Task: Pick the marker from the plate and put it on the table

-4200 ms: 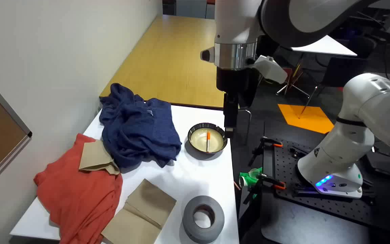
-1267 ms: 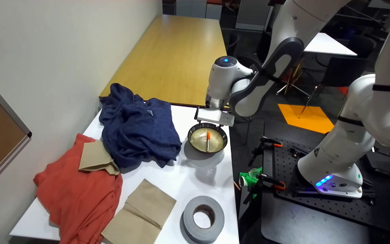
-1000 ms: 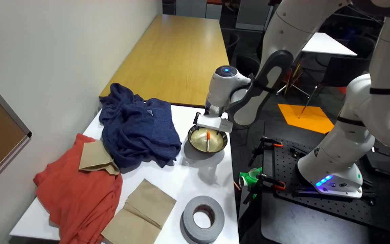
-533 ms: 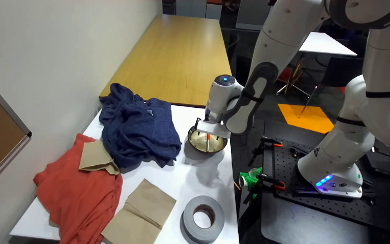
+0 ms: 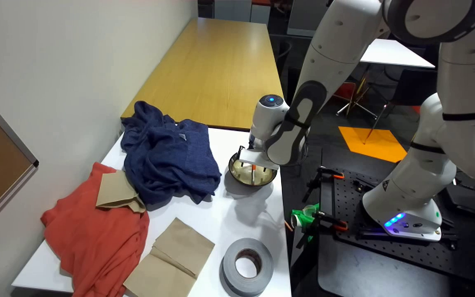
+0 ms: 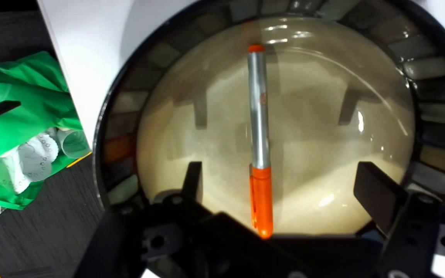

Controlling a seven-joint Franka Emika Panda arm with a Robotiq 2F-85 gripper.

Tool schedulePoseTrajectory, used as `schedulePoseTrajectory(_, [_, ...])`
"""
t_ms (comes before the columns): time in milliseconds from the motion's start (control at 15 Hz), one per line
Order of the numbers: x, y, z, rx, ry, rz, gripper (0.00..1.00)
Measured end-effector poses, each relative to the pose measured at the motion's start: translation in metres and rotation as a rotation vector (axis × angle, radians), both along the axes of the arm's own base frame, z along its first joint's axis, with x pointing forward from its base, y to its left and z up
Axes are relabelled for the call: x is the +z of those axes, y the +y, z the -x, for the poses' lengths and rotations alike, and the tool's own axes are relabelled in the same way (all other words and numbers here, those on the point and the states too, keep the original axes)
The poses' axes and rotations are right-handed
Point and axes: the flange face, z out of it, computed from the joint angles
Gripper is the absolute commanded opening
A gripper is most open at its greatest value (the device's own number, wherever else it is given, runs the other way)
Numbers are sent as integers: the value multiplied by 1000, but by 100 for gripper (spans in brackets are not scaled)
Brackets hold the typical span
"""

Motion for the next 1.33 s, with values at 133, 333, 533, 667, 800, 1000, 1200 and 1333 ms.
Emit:
schedulePoseTrajectory(133, [-5,0,0,4,7,-2,100])
schedulePoseTrajectory(333, [-12,0,0,11,16,-5,75])
schedulePoseTrajectory(533, [-17,0,-2,13,21,-4,59])
schedulePoseTrajectory(667, [-19,-1,-2,14,23,-4,42])
schedulePoseTrajectory(800, [-21,-2,-2,16,25,-4,27])
schedulePoseTrajectory(1000, [-22,-3,-2,10,25,-4,5])
schedulePoseTrajectory(1200, [-21,-3,-3,11,24,-4,3])
schedulePoseTrajectory(1333, [-21,-3,-4,19,22,-3,4])
